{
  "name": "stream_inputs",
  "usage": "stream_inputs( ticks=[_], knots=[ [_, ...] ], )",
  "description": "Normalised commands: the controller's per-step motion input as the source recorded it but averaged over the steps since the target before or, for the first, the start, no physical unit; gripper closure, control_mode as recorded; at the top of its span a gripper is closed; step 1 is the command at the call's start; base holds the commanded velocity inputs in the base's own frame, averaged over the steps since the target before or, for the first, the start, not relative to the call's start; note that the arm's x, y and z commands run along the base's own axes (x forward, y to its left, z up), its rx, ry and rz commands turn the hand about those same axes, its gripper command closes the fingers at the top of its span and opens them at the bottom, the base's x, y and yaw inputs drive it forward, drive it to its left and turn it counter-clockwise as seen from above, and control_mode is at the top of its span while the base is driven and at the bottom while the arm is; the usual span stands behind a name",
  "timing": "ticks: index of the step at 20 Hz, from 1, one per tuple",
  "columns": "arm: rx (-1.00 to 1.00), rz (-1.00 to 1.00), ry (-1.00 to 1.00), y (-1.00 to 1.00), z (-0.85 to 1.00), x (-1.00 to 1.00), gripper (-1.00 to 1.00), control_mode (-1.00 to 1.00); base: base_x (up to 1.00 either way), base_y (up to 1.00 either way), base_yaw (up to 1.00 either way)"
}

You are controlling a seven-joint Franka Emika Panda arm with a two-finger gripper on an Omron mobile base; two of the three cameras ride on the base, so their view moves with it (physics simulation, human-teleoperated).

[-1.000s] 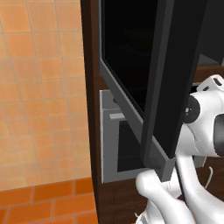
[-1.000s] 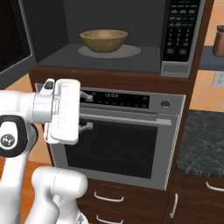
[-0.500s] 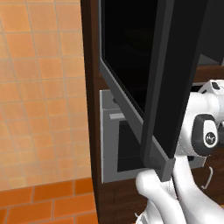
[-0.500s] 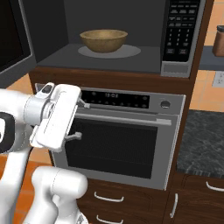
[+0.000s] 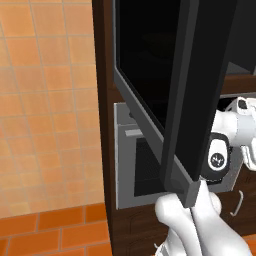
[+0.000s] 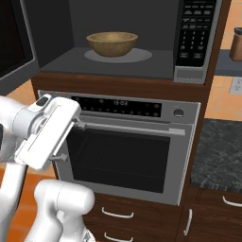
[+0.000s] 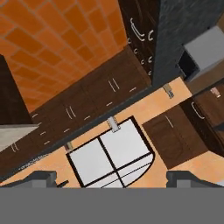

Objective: Open the microwave, place the bowl with waffle inside the microwave, then close the microwave door and turn it on.

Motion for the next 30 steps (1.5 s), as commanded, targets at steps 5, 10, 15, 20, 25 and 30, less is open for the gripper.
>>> stream_inputs(
  ticks=[5, 10, 15, 20, 25, 30],
  knots=[
    [-0.26, -0.05, 0.0, -0.22, -0.96, -0.4, -1.0, -1.0, 0.0, 0.0, 0.0],
    [-0.26, -0.04, 0.0, -0.19, -0.93, -0.42, -1.0, -1.0, 0.0, 0.0, 0.0],
    [-0.26, 0.0, -0.08, 0.13, -0.63, -0.65, -1.0, -1.0, 0.0, 0.0, 0.0],
    [-0.29, 0.0, -0.06, 0.51, -0.45, -0.6, -1.0, -1.0, 0.0, 0.0, 0.0],
    [-0.3, 0.0, -0.01, 0.66, -0.41, -0.46, -1.0, -1.0, 0.0, 0.0, 0.0],
    [-0.27, 0.0, 0.0, 0.69, -0.38, -0.26, -1.0, -1.0, 0.0, 0.0, 0.0]
  ],
)
